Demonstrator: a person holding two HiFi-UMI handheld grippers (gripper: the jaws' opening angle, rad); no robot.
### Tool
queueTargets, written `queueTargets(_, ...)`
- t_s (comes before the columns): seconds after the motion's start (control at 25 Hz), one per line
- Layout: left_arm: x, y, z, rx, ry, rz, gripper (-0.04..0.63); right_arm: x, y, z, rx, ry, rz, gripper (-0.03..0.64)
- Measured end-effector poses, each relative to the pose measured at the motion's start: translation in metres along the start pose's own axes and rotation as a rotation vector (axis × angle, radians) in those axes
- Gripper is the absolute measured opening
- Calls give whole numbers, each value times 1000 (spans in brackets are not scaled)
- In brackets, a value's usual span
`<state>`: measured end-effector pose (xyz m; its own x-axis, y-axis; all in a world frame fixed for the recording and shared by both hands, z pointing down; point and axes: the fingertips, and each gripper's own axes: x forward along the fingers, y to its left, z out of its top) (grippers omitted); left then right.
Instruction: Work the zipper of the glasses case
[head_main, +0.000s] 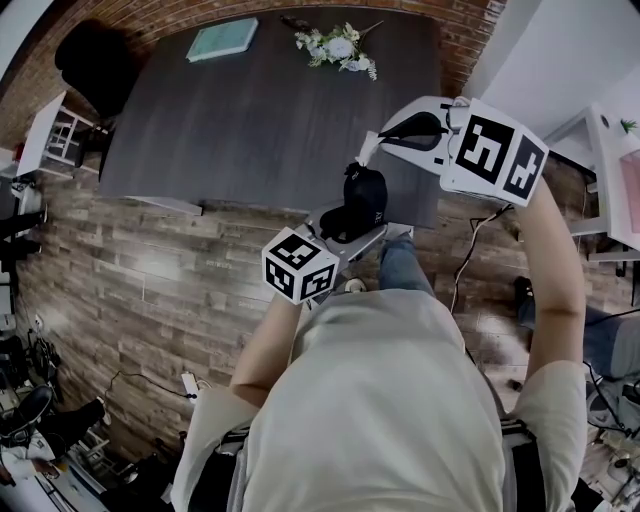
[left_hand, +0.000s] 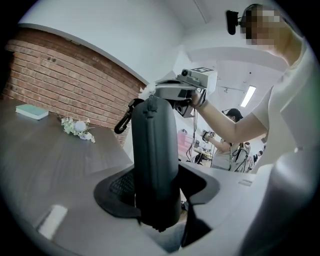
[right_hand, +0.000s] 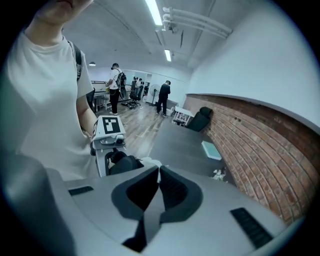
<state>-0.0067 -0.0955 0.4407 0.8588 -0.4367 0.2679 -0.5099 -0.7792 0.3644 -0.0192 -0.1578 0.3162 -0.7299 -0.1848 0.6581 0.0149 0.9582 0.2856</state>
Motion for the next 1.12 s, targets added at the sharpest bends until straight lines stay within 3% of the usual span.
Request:
queueTargets(0.2, -4, 0, 12, -18, -76, 12, 244, -10, -9, -9, 17, 25, -36, 6)
queueTargets(0.64, -33, 17, 64, -109, -273, 12, 242, -3, 7, -45, 254, -82, -46, 6)
queueTargets(0.88, -34, 24, 82, -91, -301, 14, 247, 22, 32, -60, 396, -173, -31, 5)
queueTargets(1.12, -38, 38, 98, -144, -364, 17, 247, 44, 48, -74, 514, -207, -36, 5)
